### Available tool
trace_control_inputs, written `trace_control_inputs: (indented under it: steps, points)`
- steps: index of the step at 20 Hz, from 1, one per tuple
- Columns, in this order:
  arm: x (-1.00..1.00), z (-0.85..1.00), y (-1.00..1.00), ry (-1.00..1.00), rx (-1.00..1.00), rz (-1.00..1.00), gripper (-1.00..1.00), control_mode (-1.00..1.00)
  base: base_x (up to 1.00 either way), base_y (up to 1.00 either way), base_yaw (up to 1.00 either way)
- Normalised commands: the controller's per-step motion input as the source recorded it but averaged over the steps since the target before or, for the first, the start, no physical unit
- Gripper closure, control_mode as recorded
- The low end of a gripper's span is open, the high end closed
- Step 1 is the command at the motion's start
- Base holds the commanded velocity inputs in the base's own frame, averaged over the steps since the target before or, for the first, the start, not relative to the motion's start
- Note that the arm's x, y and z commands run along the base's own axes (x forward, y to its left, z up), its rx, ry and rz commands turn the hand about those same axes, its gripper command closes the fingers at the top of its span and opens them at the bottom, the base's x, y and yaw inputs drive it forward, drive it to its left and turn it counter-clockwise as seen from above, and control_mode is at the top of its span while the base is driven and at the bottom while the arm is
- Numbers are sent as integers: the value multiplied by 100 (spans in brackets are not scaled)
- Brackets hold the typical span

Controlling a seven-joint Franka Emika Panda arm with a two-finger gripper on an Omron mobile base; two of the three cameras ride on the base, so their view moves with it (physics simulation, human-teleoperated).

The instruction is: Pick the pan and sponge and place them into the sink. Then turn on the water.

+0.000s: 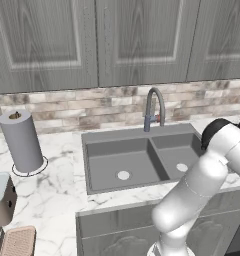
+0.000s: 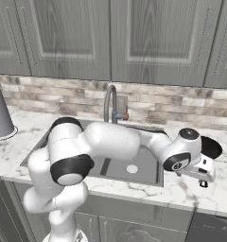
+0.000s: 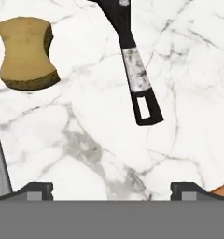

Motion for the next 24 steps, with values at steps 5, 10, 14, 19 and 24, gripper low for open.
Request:
trace_control_inputs:
  steps: [5,10,14,19,24]
  points:
    - [1,-33,-15,0,0,1,-100,-100,0,0,0]
    - [0,-30,-6,0,0,3,-100,-100,0,0,0]
    - [4,-20,-5,0,0,2,-100,-100,0,0,0]
    - [13,-24,-13,0,-1,0,-100,-100,0,0,0]
    - [29,-20,-30,0,-3,2,-100,-100,0,0,0]
